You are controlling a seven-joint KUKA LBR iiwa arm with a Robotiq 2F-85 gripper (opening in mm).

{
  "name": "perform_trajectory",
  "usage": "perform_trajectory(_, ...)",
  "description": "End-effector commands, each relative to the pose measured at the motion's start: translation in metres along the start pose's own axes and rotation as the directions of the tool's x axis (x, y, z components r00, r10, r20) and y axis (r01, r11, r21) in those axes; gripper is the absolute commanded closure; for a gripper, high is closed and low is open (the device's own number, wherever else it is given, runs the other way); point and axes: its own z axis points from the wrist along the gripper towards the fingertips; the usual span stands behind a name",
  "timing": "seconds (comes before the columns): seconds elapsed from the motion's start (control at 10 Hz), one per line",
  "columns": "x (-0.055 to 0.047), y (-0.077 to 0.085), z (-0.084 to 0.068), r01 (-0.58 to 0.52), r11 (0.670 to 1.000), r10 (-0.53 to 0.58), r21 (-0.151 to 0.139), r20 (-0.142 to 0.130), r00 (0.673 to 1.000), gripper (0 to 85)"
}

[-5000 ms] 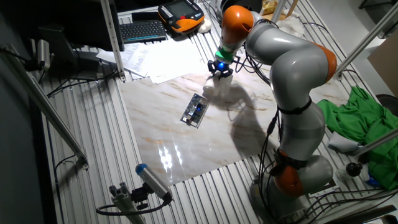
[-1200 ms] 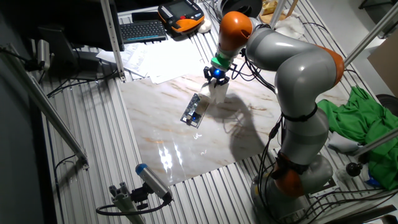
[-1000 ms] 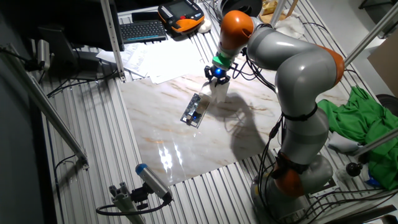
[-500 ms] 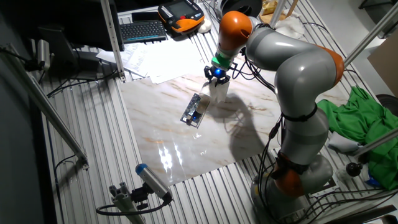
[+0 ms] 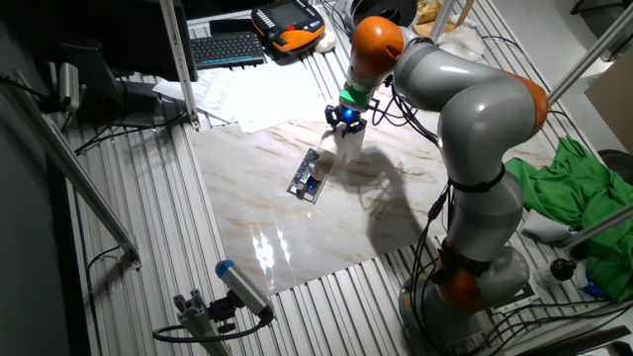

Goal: Put the toilet paper on its holder

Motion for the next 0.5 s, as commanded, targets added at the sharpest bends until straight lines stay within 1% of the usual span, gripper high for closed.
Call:
perform_trajectory(0.0, 0.000, 0.000, 0.000, -0.010, 1.000, 0.010, 0.002, 0.004, 1.000, 51.0)
perform_trajectory(0.1, 0.000, 0.000, 0.000, -0.019, 1.000, 0.019, 0.002, 0.004, 1.000, 51.0)
perform_trajectory(0.2, -0.001, 0.007, 0.003, -0.033, 0.999, 0.033, 0.003, 0.012, 0.999, 51.0)
perform_trajectory(0.3, -0.001, 0.014, 0.007, -0.042, 0.999, 0.042, 0.001, 0.008, 0.999, 51.0)
perform_trajectory(0.4, 0.000, 0.022, 0.010, -0.042, 0.999, 0.042, 0.010, -0.002, 0.999, 51.0)
